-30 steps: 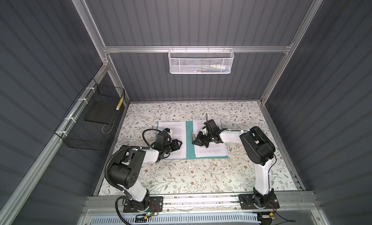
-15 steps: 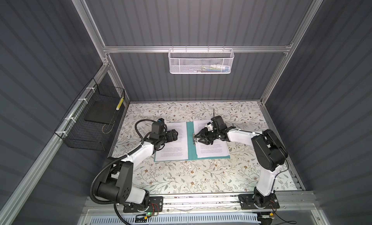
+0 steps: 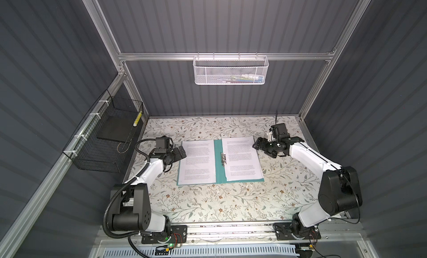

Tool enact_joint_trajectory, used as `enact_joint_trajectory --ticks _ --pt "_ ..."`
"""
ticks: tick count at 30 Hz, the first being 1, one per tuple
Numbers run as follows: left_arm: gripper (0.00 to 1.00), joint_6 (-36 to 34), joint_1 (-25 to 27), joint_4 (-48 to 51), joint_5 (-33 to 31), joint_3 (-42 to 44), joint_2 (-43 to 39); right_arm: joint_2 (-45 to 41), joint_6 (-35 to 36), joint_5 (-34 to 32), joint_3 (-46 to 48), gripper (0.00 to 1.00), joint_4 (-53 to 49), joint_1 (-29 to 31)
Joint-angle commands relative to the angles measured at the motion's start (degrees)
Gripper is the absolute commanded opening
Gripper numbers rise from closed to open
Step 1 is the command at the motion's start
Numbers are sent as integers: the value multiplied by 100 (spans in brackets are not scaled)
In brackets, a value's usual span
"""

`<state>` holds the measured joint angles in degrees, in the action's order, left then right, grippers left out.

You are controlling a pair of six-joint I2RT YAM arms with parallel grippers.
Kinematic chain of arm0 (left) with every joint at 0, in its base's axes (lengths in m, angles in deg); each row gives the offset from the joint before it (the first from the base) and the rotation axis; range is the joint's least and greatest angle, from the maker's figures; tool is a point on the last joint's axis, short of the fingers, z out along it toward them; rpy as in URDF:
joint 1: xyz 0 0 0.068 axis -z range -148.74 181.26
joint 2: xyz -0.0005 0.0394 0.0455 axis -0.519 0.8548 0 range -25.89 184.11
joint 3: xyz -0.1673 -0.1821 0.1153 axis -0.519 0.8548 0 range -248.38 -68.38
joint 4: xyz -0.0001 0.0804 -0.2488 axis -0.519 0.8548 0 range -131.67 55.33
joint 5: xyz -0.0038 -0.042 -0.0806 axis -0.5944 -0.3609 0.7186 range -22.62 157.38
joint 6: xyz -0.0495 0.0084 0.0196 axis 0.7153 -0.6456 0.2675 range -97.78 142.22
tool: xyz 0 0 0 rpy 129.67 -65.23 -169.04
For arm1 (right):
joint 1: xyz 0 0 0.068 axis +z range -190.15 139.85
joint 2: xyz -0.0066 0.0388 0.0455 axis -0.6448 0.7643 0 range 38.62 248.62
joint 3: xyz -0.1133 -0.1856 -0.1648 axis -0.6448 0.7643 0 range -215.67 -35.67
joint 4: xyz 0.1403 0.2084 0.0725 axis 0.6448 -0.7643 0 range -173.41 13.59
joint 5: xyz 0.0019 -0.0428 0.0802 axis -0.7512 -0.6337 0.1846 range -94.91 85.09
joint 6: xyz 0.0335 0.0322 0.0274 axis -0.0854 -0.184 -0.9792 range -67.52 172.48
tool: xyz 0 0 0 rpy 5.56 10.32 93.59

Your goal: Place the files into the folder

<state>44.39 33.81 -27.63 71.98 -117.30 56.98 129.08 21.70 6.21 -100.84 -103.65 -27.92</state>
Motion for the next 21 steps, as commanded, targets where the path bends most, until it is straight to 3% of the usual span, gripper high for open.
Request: enact_joint_trajectory --ticks 1,7,15,21 --pt "100 -27 0 318 188 22 76 90 590 -571 52 90 -329 -166" --pt "100 -23 0 457 65 364 -65 517 678 -366 265 91 -31 -291" --pt "100 82 0 424 198 744 -93 934 527 707 549 93 826 -309" --pt "98 109 0 80 805 884 132 1444 521 1367 351 90 941 -317"
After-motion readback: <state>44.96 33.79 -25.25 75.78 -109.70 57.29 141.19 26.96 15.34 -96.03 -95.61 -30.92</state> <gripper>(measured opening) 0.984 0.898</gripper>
